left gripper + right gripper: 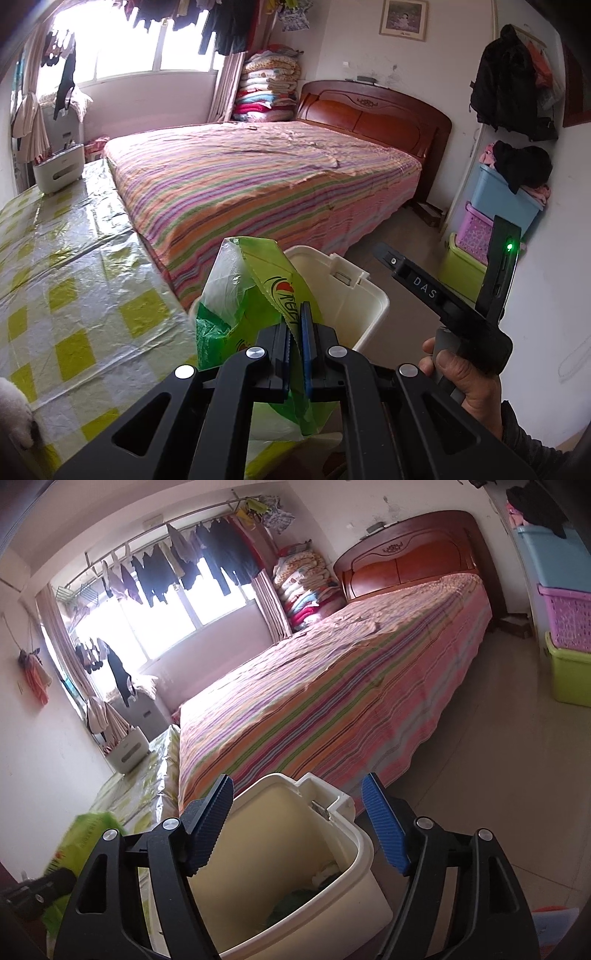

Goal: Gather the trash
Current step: 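Lower the green wipes pack into the cream bin and open the left gripper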

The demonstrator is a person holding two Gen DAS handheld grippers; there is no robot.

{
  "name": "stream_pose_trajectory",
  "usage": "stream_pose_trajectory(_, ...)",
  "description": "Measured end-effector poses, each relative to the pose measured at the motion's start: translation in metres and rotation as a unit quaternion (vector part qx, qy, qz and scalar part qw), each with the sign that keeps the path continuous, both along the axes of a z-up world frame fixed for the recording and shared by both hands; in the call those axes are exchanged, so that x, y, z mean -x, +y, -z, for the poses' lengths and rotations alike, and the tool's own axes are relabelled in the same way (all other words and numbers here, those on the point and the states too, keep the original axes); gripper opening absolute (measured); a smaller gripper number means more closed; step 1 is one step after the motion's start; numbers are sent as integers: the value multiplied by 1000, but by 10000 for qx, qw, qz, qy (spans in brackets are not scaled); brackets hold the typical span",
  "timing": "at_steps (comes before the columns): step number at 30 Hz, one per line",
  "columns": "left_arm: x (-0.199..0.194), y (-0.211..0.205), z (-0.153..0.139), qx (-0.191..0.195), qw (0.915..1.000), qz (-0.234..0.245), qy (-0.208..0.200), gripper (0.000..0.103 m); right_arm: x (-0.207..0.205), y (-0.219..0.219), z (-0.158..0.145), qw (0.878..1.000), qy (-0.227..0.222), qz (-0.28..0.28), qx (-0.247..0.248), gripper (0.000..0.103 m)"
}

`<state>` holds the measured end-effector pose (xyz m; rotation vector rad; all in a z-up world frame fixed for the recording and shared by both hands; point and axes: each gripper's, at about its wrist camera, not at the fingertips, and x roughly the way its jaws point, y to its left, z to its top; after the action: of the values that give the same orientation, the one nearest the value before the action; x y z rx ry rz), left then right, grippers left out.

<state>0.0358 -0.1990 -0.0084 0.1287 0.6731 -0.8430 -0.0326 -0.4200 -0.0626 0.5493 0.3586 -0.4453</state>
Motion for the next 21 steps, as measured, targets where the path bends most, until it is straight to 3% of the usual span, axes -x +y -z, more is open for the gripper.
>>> stream_pose_trajectory(13, -3, -31, 24, -559, 9984, -61, -12, 6, 3, -2, 1, 9998, -78, -99, -127, 71)
stream_pose_trajectory(17, -7, -24, 23, -499, 9983, -276, 114, 7, 1, -1, 1, 9998, -81, -144, -147, 71)
stream_pose_trajectory(18, -10, -21, 22, -418, 9982, -360, 218, 13, 0, -1, 1, 9997, -81, -161, -142, 71)
stream_pose_trajectory(20, -14, -11, 19, -236, 9975, -561, 348, 49, -1, -1, 1, 9997, -73, -188, -139, 71)
stream_pose_trajectory(21, -14, -4, 16, -79, 9969, -714, 306, 78, -1, -3, 1, 9997, -73, -199, -144, 71)
